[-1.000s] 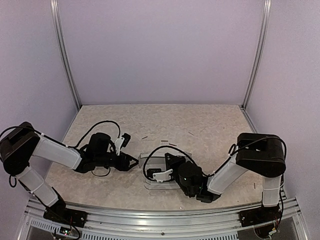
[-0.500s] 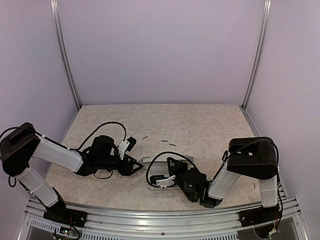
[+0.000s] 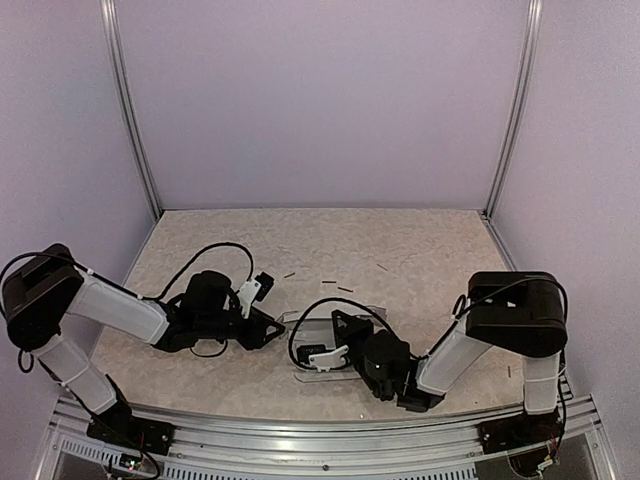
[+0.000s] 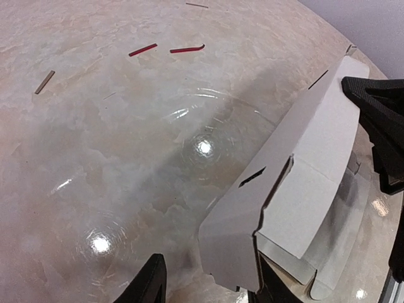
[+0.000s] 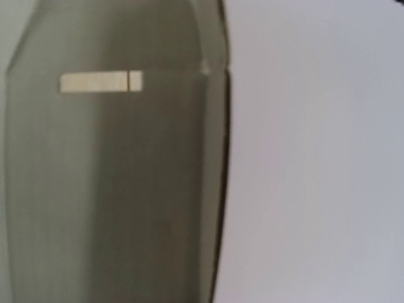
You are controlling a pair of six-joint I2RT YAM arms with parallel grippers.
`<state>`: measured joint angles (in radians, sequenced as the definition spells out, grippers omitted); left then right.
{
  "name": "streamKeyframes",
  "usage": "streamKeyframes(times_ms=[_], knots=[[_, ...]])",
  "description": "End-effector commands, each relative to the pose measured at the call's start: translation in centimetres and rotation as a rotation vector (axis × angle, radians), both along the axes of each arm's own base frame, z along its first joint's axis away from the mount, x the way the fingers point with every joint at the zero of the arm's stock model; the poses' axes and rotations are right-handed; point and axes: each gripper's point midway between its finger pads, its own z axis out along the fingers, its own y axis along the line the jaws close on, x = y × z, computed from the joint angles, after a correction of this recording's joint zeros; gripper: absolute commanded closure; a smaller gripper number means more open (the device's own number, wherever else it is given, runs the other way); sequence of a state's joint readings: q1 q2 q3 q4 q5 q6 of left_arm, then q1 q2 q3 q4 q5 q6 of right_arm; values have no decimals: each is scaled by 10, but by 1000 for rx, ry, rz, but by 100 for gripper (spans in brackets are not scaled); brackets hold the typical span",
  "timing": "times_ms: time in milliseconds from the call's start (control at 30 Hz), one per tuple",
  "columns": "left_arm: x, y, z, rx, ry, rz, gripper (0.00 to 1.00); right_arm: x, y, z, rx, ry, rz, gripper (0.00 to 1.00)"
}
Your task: Fold the paper box
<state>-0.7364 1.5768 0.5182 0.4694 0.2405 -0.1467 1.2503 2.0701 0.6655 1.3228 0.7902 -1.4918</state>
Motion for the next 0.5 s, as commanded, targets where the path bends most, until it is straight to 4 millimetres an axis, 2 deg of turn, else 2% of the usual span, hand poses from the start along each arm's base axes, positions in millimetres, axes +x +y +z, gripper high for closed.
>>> streamKeyframes(times_ms=[0, 67, 100, 267, 467], knots=[[9, -5, 7, 4, -49, 15, 58, 7, 7, 11, 64, 106, -34, 100], [12, 0, 10, 16, -62, 41, 60, 11, 11, 9, 66, 196, -41, 100], [12, 2, 13, 16, -69, 49, 61, 11, 11, 0, 32, 262, -44, 100], [14, 9, 36, -30, -75, 65, 65, 12, 23, -9, 52, 569, -50, 100], [10, 17, 45, -51, -24, 120, 46, 6, 20, -39, 26, 891, -111, 100]])
